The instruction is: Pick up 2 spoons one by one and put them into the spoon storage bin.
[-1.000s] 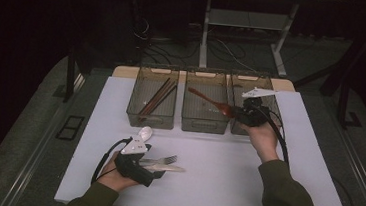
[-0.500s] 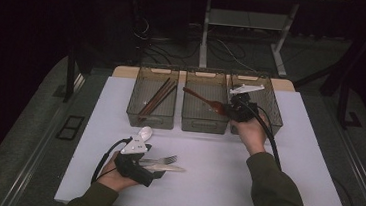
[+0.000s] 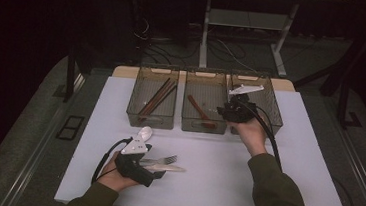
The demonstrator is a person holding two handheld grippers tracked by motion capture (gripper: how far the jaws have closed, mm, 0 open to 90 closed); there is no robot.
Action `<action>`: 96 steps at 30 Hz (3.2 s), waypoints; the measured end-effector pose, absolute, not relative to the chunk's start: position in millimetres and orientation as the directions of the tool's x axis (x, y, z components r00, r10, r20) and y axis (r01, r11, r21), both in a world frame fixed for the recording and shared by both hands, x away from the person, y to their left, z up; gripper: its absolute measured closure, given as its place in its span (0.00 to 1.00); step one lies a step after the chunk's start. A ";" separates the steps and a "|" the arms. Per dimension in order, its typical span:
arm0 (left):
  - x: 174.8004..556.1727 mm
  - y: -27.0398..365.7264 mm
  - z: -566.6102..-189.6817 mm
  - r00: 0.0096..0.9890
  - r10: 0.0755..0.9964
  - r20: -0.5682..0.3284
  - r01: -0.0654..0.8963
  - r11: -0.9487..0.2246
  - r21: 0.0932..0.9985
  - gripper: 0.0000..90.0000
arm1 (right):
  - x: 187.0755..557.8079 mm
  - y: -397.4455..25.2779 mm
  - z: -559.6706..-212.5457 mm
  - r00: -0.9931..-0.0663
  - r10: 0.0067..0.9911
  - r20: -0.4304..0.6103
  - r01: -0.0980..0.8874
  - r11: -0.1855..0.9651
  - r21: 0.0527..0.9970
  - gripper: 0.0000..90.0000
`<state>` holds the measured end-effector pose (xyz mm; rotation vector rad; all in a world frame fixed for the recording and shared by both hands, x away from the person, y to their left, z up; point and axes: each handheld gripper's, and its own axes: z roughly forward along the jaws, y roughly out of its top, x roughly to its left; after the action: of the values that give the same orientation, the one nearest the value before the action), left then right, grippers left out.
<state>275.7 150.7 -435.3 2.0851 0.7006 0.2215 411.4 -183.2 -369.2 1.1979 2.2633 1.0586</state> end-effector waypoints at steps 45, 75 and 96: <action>277.7 156.7 -430.8 0.818 0.570 -0.080 0.390 -0.446 0.806 0.00 | 288.8 -274.6 -417.5 -0.671 0.736 0.088 0.455 0.316 0.833 0.19; 331.8 205.3 -419.9 0.604 0.797 -0.006 0.505 -0.377 0.776 0.85 | 263.2 -288.4 -441.2 -0.681 0.727 0.084 0.464 0.340 0.818 0.20; 372.1 192.5 -439.2 0.544 0.837 0.055 0.601 -0.434 0.671 0.99 | 263.1 -285.4 -441.2 -0.694 0.715 0.085 0.460 0.349 0.817 0.20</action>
<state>372.1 192.5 -439.2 2.1830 1.1554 0.5156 263.1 -285.4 -441.2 1.0474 2.3285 1.2670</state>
